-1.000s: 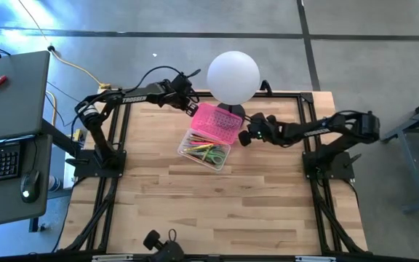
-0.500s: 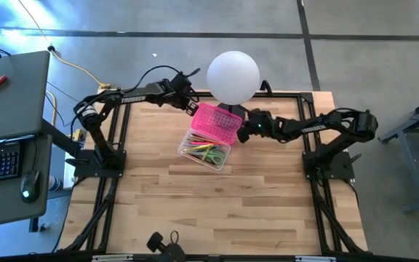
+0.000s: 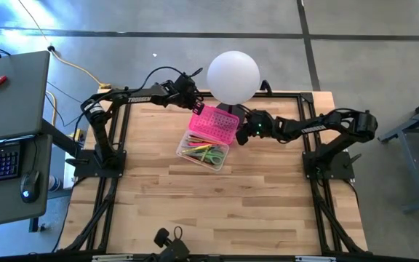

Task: Pick & place school supplies into a supply box
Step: Close the pink supply box

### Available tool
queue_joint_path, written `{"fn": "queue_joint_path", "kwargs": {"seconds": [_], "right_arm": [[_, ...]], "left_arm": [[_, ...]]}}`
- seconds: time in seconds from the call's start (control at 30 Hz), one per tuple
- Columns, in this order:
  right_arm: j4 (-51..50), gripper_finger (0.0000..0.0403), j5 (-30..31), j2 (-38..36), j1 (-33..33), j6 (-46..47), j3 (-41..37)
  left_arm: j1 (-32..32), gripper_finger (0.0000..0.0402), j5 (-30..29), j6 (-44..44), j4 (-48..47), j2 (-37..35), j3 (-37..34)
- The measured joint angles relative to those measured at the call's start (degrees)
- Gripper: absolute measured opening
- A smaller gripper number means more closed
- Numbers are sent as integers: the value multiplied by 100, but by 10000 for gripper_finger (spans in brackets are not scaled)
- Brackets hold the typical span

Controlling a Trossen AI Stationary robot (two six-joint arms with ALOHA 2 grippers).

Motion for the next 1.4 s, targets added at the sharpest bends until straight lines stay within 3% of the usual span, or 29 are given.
{"fn": "queue_joint_path", "kwargs": {"seconds": [0.2,0.4,0.6,0.77,0.9,1.03,1.17,1.3,1.4], "right_arm": [[150,1,-69,0,2,-125,0],[184,1,-202,0,2,-149,0],[196,1,-328,0,187,-201,0],[248,2,-177,-2,513,-255,0],[326,1,64,-7,865,-252,2],[490,1,310,-86,1259,-210,2],[109,1,1026,-344,1524,-157,2],[-428,1,1728,-514,1350,54,2],[-604,0,1610,-434,1053,416,2]], "left_arm": [[0,10,243,59,52,-2,2],[2,31,401,146,27,-10,0],[4,11,562,179,-20,-198,-7],[2,22,965,208,-53,-511,-7],[-126,34,986,255,-344,-732,-4],[-357,12,936,358,-480,-852,-4],[-605,16,921,390,-517,-857,-4],[-776,29,827,391,-771,-938,-4],[-927,14,364,393,-1240,-1030,2]]}}
